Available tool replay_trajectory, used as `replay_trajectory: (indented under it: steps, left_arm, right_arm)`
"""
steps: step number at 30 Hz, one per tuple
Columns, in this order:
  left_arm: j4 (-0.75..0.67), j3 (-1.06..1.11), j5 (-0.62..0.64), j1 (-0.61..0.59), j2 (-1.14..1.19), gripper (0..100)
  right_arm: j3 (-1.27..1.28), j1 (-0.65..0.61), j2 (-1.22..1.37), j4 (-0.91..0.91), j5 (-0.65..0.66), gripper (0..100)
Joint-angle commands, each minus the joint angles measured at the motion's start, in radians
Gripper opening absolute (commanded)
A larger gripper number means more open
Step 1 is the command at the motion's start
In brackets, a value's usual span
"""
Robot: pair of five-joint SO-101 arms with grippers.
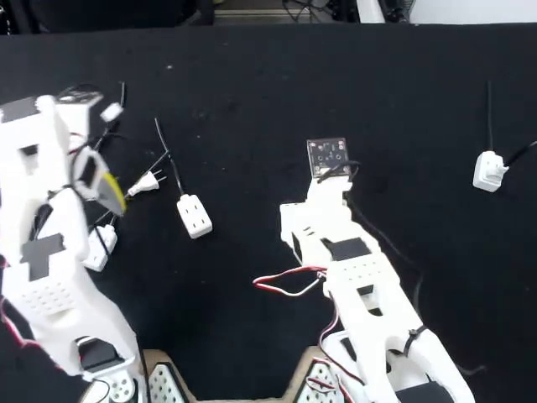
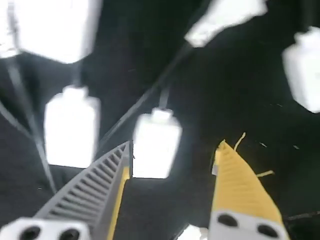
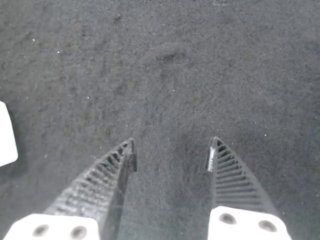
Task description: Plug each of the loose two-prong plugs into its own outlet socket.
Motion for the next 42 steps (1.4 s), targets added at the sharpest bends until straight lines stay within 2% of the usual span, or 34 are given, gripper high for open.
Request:
replay_trajectory:
  steps: [1, 7, 14, 19, 24, 28, 31, 38, 42]
  left_arm:
    - [0.023, -0.039, 0.058, 0.136, -0.038, 27]
    - [-0.158, 0.142, 0.075, 0.271, -0.008, 27]
    - [-0.359, 0.282, 0.160, 0.367, -0.008, 27]
    - [-0.496, 0.335, 0.229, 0.490, -0.008, 27]
    - [-0.571, 0.321, 0.305, 0.642, -0.018, 27]
    - [-0.574, 0.275, 0.342, 0.708, -0.018, 27]
    - [-0.565, 0.234, 0.347, 0.707, -0.020, 27]
    - [-0.388, -0.010, 0.347, 0.579, -0.008, 27]
    - [-0.425, -0.016, 0.347, 0.507, -0.006, 27]
  right_arm:
    - [-0.024, -0.014, -0.033, -0.023, -0.009, 22.3]
    - [-0.027, -0.005, -0.035, -0.023, -0.009, 22.3]
    - [-0.056, 0.132, -0.035, -0.023, -0.009, 22.3]
    - [-0.058, 0.150, -0.035, -0.023, -0.009, 22.3]
    - [-0.058, 0.150, -0.035, -0.023, -0.009, 22.3]
    - [-0.059, 0.147, -0.035, -0.023, -0.009, 22.3]
    - [-0.059, 0.147, -0.035, -0.023, -0.009, 22.3]
    - [-0.061, 0.144, -0.035, -0.023, -0.009, 22.3]
    - [-0.061, 0.144, -0.035, -0.023, -0.009, 22.3]
